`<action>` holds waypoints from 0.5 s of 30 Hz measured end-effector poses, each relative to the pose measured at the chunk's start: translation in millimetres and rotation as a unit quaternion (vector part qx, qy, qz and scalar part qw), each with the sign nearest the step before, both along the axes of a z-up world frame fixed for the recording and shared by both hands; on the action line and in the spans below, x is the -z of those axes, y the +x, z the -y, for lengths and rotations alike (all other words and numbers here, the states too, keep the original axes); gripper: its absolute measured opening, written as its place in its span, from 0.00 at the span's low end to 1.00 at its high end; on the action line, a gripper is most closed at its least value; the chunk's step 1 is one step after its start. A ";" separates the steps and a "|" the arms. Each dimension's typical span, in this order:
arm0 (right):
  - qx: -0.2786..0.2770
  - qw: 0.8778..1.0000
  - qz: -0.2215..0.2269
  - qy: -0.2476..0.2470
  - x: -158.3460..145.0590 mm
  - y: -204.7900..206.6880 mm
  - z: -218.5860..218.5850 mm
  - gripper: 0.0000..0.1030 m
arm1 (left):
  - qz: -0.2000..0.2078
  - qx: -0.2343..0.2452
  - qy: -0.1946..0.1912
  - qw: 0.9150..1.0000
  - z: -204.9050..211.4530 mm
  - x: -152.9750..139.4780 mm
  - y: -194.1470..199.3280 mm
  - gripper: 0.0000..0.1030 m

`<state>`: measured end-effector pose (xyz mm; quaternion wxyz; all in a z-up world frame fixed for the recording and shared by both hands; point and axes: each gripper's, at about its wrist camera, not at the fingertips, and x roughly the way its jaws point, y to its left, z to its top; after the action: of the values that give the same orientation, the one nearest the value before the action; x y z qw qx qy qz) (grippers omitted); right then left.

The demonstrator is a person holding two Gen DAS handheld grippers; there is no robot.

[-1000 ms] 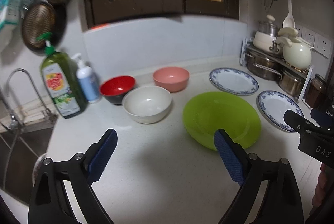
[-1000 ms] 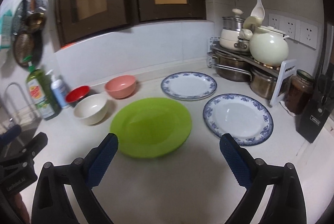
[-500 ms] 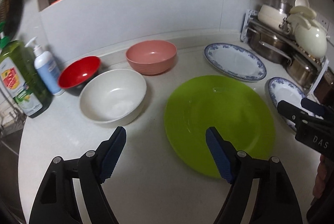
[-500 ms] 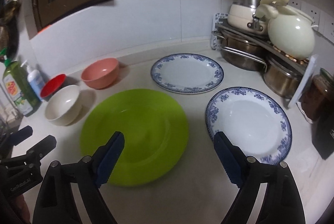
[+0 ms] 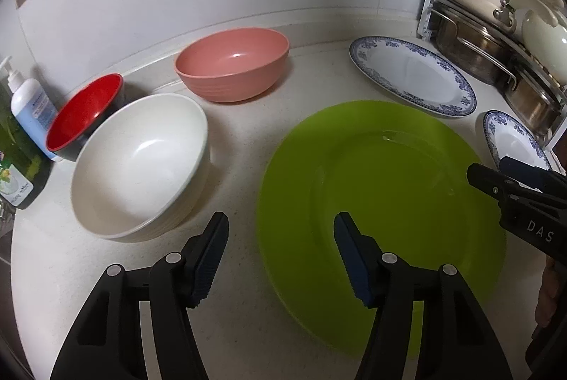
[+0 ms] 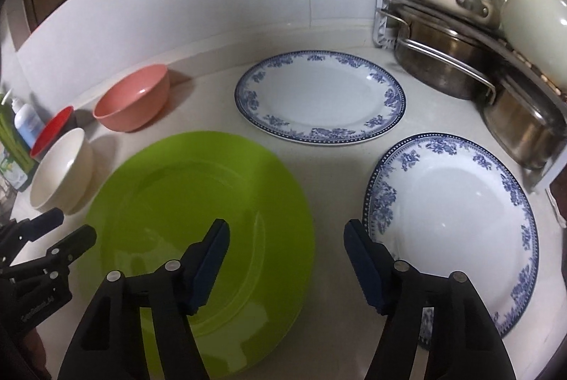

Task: Organize plates and bowls

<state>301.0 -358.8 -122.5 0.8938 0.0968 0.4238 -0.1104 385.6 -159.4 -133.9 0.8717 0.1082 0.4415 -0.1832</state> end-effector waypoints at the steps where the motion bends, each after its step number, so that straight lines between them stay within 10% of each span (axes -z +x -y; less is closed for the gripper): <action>1: -0.001 1.000 -0.003 -0.002 2.1 1.9 1.0 0.64 | -0.001 0.001 0.000 1.000 1.0 1.1 1.4 0.58; 15: -0.016 0.999 -0.030 0.020 18.2 17.8 8.8 0.46 | -0.021 0.010 -0.006 1.000 7.6 12.5 12.8 0.43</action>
<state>318.8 -367.6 -140.7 0.8804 0.1049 0.4536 -0.0906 398.4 -167.0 -146.4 0.8610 0.1036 0.4572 -0.1971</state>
